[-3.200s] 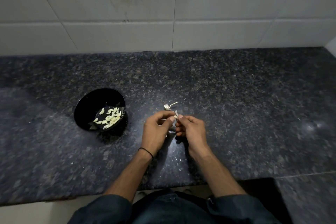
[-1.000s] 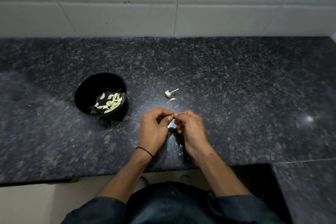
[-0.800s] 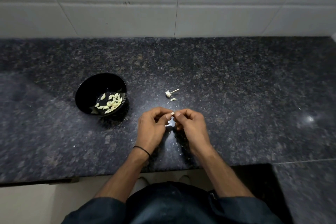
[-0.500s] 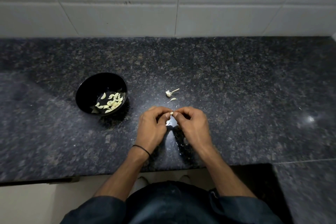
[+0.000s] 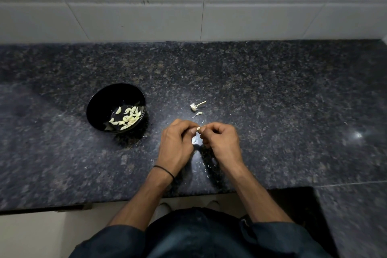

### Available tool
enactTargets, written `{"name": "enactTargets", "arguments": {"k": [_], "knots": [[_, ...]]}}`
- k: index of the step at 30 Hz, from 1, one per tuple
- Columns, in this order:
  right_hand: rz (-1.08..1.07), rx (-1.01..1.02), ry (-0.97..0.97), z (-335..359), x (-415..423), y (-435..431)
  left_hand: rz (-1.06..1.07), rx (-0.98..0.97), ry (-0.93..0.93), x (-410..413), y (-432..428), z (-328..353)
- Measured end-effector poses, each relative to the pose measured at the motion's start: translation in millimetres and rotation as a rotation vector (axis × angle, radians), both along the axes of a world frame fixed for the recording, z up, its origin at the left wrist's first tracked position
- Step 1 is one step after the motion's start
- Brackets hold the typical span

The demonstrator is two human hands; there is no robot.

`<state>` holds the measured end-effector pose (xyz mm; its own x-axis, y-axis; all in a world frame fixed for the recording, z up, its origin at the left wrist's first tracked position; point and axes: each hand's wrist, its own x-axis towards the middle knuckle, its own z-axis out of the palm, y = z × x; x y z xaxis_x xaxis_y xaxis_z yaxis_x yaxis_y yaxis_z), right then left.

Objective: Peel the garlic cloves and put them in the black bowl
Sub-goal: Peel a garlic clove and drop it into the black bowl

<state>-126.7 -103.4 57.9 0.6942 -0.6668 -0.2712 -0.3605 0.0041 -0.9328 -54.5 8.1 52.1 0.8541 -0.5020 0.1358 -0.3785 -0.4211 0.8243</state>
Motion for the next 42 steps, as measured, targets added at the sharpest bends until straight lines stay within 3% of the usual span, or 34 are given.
{"name": "enactTargets", "arguments": {"k": [4, 9, 26, 29, 34, 42], "knots": [[0.061, -0.037, -0.004, -0.2, -2.5, -3.1, 0.005, -0.013, 0.038, 2.1, 0.8, -1.7], [0.095, -0.053, 0.016, 2.4, -1.0, -7.0, -0.034, 0.035, -0.057, 2.9, 0.9, -1.0], [0.081, 0.115, 0.037, -4.5, 8.1, -13.2, -0.089, 0.075, -0.078, 9.5, -4.0, -8.2], [0.061, 0.222, -0.012, -5.3, 8.0, -10.4, -0.044, 0.017, 0.063, 9.7, -3.6, -10.8], [0.011, 0.427, -0.087, -5.1, 6.8, -6.0, 0.031, -0.237, 0.504, 7.4, -3.4, -14.0], [0.044, 0.409, -0.086, -7.4, 7.1, -4.3, 0.131, -0.469, 0.905, 8.3, -4.7, -11.6]]}}
